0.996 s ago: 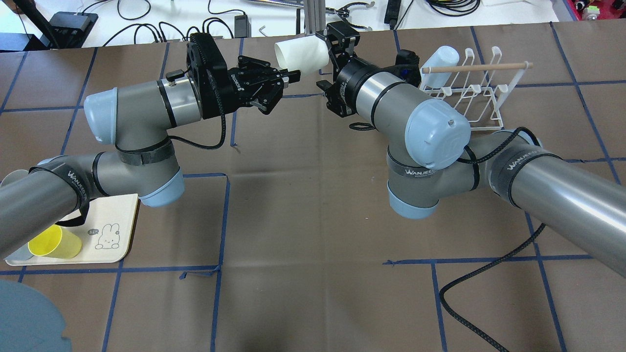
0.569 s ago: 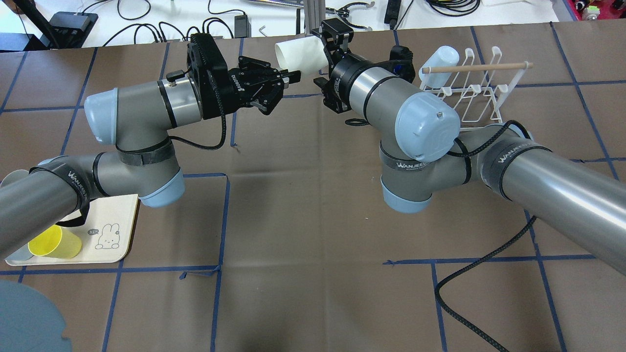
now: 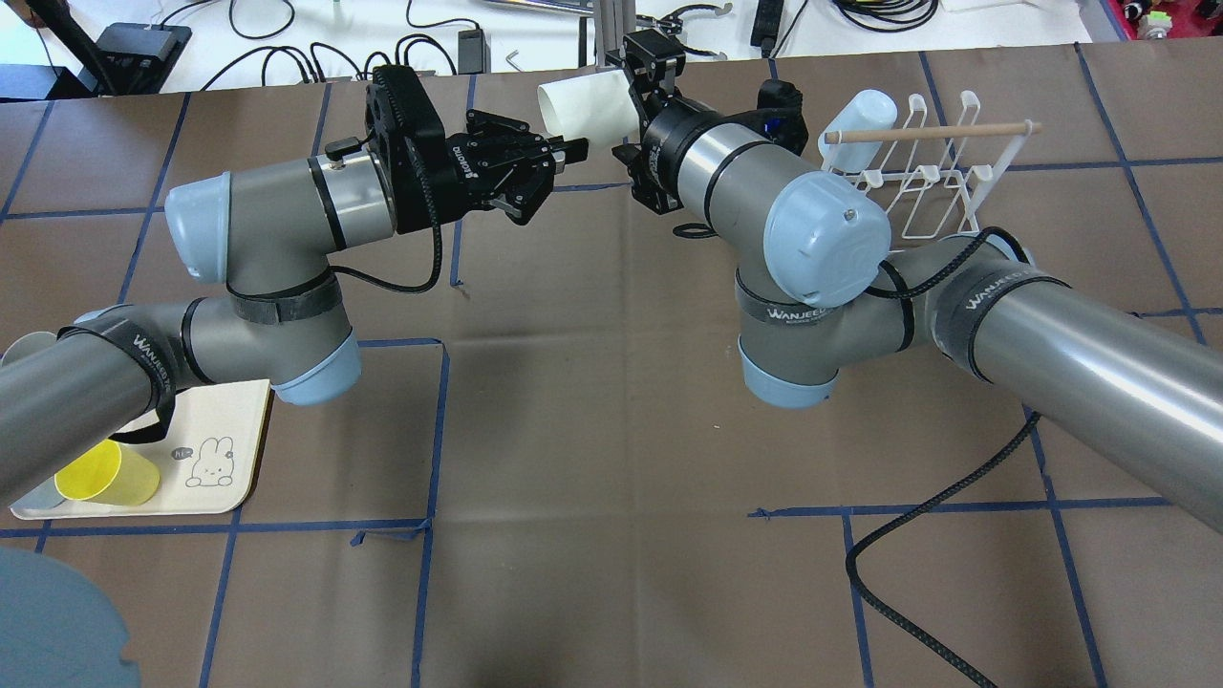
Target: Transfer IKEA cup to right arm and place on rack
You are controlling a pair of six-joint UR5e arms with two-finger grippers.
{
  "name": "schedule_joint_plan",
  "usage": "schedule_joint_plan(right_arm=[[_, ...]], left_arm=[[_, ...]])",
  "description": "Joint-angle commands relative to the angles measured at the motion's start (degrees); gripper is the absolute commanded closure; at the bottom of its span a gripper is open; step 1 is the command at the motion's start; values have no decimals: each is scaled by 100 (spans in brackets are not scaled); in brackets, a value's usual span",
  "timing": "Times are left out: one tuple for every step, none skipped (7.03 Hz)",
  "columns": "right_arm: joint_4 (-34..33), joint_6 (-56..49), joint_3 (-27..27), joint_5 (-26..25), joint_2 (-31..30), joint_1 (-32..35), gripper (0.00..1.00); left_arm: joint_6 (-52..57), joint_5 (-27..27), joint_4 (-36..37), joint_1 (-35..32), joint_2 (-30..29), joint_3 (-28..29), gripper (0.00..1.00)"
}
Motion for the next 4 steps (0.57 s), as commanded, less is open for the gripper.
schedule_joint_plan(right_arm=[[0,4,-17,-10,24,16,4],[-8,-14,-17,7,24,16,12],[-8,56,-17,51,15,25,28],[-8,57,-25,51,15,16,34]], left_arm=[[0,0,0,0,2,0,94],[0,0,0,0,2,0,94],[0,0,0,-9,2,0,94],[0,0,0,-9,2,0,93]])
